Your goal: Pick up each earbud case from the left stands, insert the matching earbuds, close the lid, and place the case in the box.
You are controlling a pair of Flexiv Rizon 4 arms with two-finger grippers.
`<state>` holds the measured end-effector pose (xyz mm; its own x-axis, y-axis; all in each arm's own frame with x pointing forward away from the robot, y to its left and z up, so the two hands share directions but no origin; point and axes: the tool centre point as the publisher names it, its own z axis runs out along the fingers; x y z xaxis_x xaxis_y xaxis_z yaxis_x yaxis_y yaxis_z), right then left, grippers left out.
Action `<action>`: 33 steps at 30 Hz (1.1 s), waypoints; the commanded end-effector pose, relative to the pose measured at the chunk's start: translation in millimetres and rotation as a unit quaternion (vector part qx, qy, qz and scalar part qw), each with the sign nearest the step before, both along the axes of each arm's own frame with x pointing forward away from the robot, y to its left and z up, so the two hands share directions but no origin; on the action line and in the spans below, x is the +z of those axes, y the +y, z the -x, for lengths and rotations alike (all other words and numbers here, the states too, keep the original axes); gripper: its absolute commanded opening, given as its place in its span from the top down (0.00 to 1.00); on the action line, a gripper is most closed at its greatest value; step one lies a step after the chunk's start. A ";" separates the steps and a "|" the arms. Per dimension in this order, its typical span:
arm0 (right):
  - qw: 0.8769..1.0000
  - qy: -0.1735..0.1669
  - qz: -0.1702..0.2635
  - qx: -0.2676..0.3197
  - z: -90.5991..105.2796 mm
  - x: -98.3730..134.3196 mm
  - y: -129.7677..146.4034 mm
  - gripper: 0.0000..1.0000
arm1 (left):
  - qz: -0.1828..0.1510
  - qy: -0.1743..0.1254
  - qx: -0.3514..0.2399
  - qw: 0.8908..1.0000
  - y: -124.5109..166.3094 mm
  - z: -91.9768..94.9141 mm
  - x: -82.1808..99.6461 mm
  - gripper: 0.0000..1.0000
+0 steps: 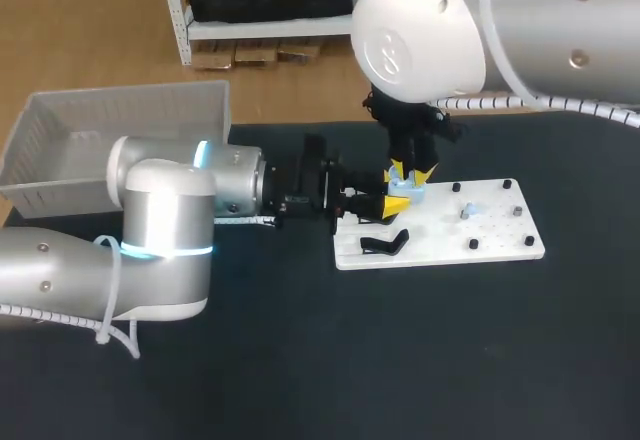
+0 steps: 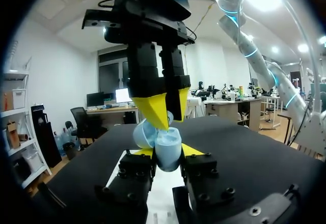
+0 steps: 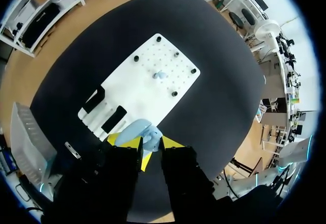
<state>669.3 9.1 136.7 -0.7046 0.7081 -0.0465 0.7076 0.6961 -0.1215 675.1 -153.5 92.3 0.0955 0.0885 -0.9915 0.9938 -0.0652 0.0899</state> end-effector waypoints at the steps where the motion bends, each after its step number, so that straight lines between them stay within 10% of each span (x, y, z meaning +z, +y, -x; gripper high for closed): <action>1: 1.000 -0.001 -0.004 -0.001 0.5 1.2 -2.1 0.56 | 0.002 -0.002 0.001 1.000 -0.6 1.0 -1.0 1.00; 20: 0.981 -0.080 -0.171 0.045 23.9 49.9 -59.7 0.54 | 0.002 -0.002 0.001 1.000 -0.6 1.0 -1.0 1.00; 33: 0.956 -0.136 -0.179 0.188 35.1 41.7 -107.1 0.55 | 0.002 -0.002 0.001 1.000 -0.6 1.0 -1.0 1.00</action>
